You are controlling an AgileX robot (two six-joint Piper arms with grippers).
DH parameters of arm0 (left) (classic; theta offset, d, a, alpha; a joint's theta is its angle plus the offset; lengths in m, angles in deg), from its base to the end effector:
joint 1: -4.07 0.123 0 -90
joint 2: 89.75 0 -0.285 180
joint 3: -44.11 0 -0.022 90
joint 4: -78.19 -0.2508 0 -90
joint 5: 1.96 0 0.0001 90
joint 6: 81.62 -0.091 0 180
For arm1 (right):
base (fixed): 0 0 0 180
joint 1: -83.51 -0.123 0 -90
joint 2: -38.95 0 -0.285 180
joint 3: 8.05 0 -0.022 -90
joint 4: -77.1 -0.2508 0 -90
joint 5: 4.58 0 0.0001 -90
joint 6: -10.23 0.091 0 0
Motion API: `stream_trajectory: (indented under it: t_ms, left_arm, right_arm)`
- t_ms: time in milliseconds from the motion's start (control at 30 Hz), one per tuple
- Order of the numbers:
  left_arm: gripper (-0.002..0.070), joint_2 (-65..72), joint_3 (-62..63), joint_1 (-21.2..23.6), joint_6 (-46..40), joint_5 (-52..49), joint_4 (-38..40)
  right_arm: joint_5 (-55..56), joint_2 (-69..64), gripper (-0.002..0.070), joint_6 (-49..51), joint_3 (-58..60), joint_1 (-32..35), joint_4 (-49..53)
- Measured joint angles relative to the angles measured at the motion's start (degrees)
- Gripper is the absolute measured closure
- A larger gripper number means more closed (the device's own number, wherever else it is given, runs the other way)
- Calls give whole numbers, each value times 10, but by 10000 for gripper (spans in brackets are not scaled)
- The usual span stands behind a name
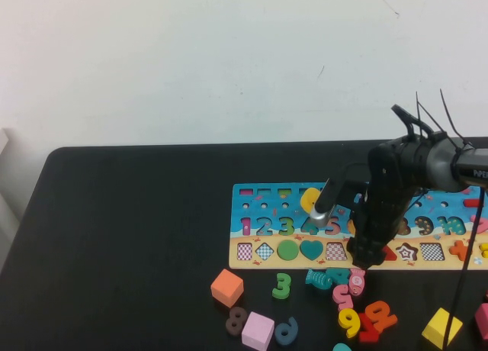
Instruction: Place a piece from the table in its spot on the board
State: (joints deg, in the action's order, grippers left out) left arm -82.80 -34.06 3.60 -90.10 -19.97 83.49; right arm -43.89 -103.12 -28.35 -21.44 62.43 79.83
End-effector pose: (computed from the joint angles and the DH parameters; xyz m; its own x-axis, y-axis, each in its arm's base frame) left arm 0.0537 -0.0030 0.1801 -0.2234 0.0618 -0.9728 0.0495 0.9974 0.0520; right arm 0.4239 0.1604 0.0696 -0.4613 -0.8763 -0.1389 -0.8631 0.4795 -0.1584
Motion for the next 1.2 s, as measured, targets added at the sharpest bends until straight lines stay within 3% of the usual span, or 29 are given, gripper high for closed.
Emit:
stream_trajectory:
  t_ms: [333, 433, 567, 667, 767, 1000, 1200]
  left_arm:
    - [677, 0, 0, 0, 0, 0, 0]
    - [677, 0, 0, 0, 0, 0, 0]
    - [677, 0, 0, 0, 0, 0, 0]
    - [677, 0, 0, 0, 0, 0, 0]
    - [677, 0, 0, 0, 0, 0, 0]
    - [677, 0, 0, 0, 0, 0, 0]
    - [677, 0, 0, 0, 0, 0, 0]
  right_arm:
    - [-37, 60, 136, 4, 0, 0, 0]
    - [-60, 82, 164, 4, 0, 0, -8]
    - [-87, 109, 330, 15, 0, 0, -37]
    - [-105, 132, 554, 44, 0, 0, -59]
    - [-118, 158, 637, 74, 0, 0, -83]
    - [-81, 283, 657, 68, 56, 1, -198]
    - [29, 479, 657, 47, 199, 1, -276]
